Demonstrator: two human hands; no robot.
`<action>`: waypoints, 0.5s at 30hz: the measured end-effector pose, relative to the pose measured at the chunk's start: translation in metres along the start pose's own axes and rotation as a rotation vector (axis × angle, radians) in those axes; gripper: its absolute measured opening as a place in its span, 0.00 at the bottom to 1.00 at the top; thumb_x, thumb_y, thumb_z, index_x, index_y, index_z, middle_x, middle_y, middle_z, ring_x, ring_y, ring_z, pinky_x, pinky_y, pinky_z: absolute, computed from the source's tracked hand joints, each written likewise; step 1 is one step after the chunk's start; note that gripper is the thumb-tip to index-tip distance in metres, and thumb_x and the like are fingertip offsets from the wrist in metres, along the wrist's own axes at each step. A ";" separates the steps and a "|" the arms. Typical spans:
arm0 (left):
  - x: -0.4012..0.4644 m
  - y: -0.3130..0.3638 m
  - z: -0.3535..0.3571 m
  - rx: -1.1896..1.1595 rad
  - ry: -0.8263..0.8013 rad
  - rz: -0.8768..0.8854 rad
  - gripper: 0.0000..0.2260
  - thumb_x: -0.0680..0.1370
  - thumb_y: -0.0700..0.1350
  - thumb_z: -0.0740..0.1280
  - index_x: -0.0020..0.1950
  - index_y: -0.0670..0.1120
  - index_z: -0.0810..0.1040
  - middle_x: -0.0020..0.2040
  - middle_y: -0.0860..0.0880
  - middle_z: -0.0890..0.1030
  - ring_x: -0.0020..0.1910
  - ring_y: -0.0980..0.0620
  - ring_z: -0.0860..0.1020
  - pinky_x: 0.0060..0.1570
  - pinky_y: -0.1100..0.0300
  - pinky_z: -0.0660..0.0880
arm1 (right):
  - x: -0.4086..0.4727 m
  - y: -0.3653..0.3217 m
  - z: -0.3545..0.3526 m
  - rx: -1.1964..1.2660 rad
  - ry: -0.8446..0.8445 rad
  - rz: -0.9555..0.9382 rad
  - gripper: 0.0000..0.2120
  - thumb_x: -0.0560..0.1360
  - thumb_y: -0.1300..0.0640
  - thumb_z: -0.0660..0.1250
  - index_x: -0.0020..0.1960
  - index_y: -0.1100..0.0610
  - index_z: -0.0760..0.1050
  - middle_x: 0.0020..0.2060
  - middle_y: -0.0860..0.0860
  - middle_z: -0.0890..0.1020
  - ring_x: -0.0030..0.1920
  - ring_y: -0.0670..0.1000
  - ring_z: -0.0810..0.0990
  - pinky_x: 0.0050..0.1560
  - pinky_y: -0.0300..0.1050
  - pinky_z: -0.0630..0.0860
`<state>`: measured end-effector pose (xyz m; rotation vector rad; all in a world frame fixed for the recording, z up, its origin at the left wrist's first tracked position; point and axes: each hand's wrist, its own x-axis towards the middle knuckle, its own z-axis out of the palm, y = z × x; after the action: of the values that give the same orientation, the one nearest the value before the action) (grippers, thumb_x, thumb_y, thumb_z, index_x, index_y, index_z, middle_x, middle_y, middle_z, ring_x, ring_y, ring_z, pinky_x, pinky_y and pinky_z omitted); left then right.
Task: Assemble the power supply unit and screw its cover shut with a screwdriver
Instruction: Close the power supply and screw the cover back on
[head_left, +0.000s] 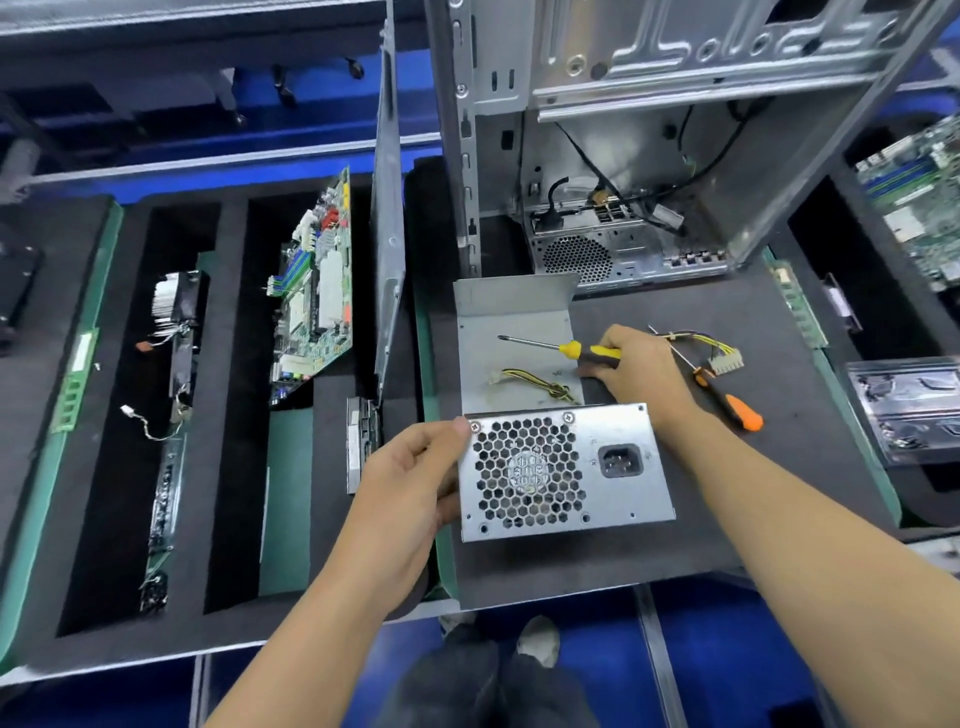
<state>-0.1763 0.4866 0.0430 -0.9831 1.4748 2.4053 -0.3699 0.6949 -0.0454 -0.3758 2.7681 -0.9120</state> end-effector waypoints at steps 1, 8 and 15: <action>-0.002 0.000 -0.001 -0.009 0.005 0.012 0.16 0.69 0.53 0.73 0.50 0.43 0.83 0.49 0.41 0.86 0.43 0.48 0.85 0.39 0.58 0.81 | 0.001 0.000 0.000 0.000 0.001 -0.003 0.17 0.69 0.55 0.78 0.35 0.53 0.69 0.30 0.44 0.72 0.35 0.52 0.72 0.35 0.47 0.62; -0.016 -0.003 -0.009 -0.029 0.052 0.057 0.17 0.73 0.45 0.72 0.59 0.39 0.79 0.49 0.40 0.86 0.48 0.45 0.85 0.44 0.60 0.81 | 0.012 -0.005 0.001 -0.148 -0.003 -0.072 0.09 0.71 0.66 0.73 0.40 0.58 0.74 0.39 0.51 0.74 0.41 0.56 0.73 0.40 0.48 0.63; -0.029 -0.005 -0.021 -0.045 0.059 0.102 0.18 0.71 0.45 0.72 0.59 0.39 0.78 0.51 0.40 0.86 0.51 0.42 0.85 0.46 0.60 0.81 | 0.019 -0.002 0.002 -0.164 0.016 -0.111 0.08 0.70 0.69 0.72 0.41 0.59 0.76 0.41 0.52 0.71 0.41 0.55 0.71 0.40 0.45 0.62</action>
<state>-0.1421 0.4771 0.0500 -1.0208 1.5326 2.5117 -0.3865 0.6864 -0.0477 -0.5560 2.8697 -0.7157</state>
